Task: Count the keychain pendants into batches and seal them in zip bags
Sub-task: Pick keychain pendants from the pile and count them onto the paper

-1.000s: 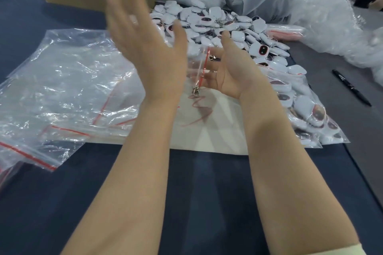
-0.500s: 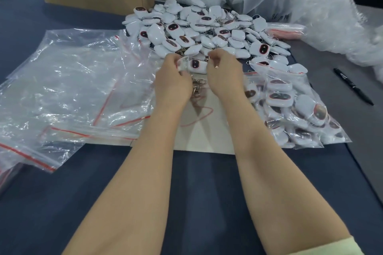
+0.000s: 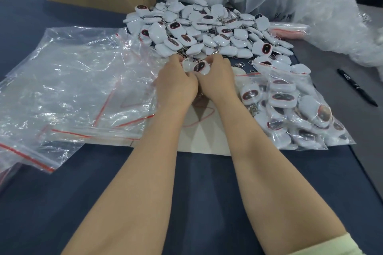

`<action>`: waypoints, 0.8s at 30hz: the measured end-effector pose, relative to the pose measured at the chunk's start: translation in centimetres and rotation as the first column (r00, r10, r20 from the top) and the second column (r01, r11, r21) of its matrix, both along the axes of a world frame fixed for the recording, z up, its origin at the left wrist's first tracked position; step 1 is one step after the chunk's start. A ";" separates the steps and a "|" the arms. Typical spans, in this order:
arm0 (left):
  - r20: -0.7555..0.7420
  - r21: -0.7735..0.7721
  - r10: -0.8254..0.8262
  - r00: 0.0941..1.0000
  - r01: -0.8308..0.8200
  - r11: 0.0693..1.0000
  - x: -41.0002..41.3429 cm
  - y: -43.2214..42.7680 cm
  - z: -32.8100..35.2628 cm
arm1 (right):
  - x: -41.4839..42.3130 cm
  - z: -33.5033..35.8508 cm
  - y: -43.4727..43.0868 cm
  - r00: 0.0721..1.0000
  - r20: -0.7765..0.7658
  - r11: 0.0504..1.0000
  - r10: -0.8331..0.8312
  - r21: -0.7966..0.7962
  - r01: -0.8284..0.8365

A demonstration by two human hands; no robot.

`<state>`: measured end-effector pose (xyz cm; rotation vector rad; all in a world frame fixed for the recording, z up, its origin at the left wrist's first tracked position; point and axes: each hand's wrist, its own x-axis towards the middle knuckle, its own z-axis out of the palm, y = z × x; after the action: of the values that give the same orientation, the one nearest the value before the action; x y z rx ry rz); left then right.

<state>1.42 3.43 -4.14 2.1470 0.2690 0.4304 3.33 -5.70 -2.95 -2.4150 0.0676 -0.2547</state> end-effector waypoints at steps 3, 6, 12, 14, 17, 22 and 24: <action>-0.009 0.010 -0.005 1.000 0.005 1.000 0.1 0.0 0.1 | -0.3 -0.1 0.0 0.989 0.135 0.943 -0.053 0.333 0.005; -0.011 0.010 -0.012 1.000 0.012 1.000 0.0 -0.1 0.1 | 0.0 0.1 0.0 0.989 0.058 0.727 -0.133 0.684 0.058; -0.012 -0.013 -0.012 1.000 0.012 1.000 -0.1 -0.2 0.2 | 0.1 0.3 -0.5 0.999 0.047 0.292 0.018 0.955 -0.050; -0.015 -0.014 -0.012 1.000 0.012 1.000 -0.1 -0.2 0.3 | 0.0 0.5 -0.3 0.995 0.073 0.221 0.069 0.971 -0.087; -0.019 -0.009 -0.011 1.000 0.011 1.000 -0.1 -0.2 0.4 | -0.2 0.5 -0.1 0.994 0.084 0.283 0.066 0.954 -0.100; -0.010 -0.003 -0.008 1.000 0.008 1.000 -0.1 -0.2 0.3 | -0.3 0.3 -0.1 0.990 0.116 0.407 0.083 0.903 -0.140; -0.011 -0.004 -0.004 1.000 0.004 1.000 0.0 -0.2 0.3 | -0.3 0.2 -0.1 0.990 0.118 0.392 0.083 0.909 -0.142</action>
<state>1.39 3.23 -3.82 2.1460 0.2711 0.4159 3.08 -5.79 -2.75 -1.2518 0.0074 -0.1477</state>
